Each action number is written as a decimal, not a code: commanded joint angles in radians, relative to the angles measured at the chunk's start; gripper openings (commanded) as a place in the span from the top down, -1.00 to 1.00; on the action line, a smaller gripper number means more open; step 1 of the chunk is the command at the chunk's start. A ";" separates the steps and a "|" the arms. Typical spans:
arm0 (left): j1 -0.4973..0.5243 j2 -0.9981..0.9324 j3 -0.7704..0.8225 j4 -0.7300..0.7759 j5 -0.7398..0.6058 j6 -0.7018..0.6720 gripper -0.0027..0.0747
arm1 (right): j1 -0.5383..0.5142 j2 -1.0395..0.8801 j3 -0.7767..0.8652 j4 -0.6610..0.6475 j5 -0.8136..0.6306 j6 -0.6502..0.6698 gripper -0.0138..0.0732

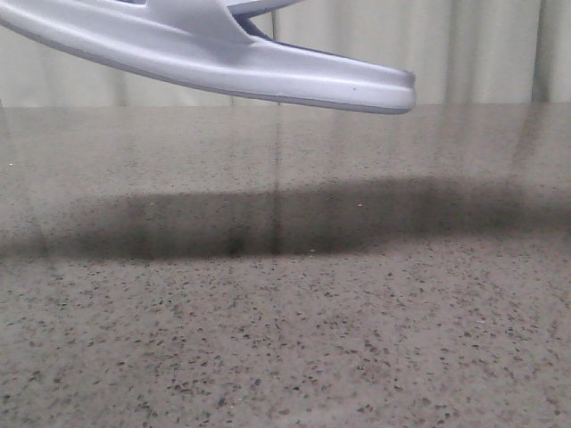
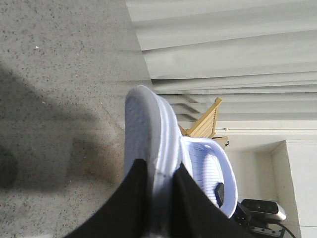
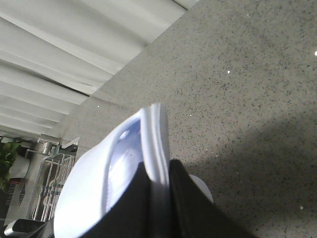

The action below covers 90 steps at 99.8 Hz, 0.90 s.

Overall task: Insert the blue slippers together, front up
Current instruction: 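Lift the second slipper and bring it toward the left gripper's slipper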

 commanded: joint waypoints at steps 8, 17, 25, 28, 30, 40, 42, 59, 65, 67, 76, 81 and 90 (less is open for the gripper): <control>-0.004 -0.002 -0.058 -0.115 0.123 -0.002 0.89 | -0.001 0.000 -0.009 0.079 0.035 -0.016 0.93; -0.004 -0.002 -0.068 -0.115 0.127 -0.002 0.89 | -0.001 0.000 0.021 0.108 0.035 -0.022 0.93; -0.004 -0.002 -0.067 -0.115 0.129 -0.002 0.89 | -0.001 0.000 0.054 0.176 0.033 -0.067 0.93; -0.004 -0.002 -0.067 -0.115 0.129 -0.002 0.89 | -0.001 0.000 0.068 0.200 0.031 -0.080 0.93; -0.004 -0.002 -0.067 -0.115 0.129 -0.003 0.89 | -0.001 0.000 0.078 0.216 0.031 -0.084 0.93; -0.004 -0.002 -0.067 -0.115 0.131 -0.003 0.89 | -0.001 0.000 0.120 0.262 0.022 -0.104 0.93; -0.004 -0.002 -0.067 -0.115 0.131 -0.003 0.89 | -0.001 0.000 0.128 0.273 0.019 -0.112 0.93; -0.004 -0.002 -0.067 -0.115 0.133 -0.003 0.89 | -0.001 0.000 0.189 0.373 0.012 -0.180 0.93; -0.004 -0.002 -0.067 -0.115 0.133 -0.003 0.89 | -0.001 0.000 0.196 0.380 0.012 -0.189 0.93; -0.004 -0.002 -0.067 -0.115 0.135 -0.003 0.89 | -0.001 0.000 0.201 0.382 0.012 -0.189 0.93; -0.004 -0.002 -0.067 -0.115 0.135 -0.005 0.89 | -0.001 0.000 0.201 0.383 0.012 -0.199 0.93; -0.004 -0.002 -0.067 -0.115 0.137 -0.007 0.89 | -0.001 0.000 0.201 0.384 0.010 -0.201 0.93; -0.004 -0.002 -0.067 -0.115 0.141 -0.009 0.89 | -0.001 0.000 0.201 0.384 0.006 -0.204 0.93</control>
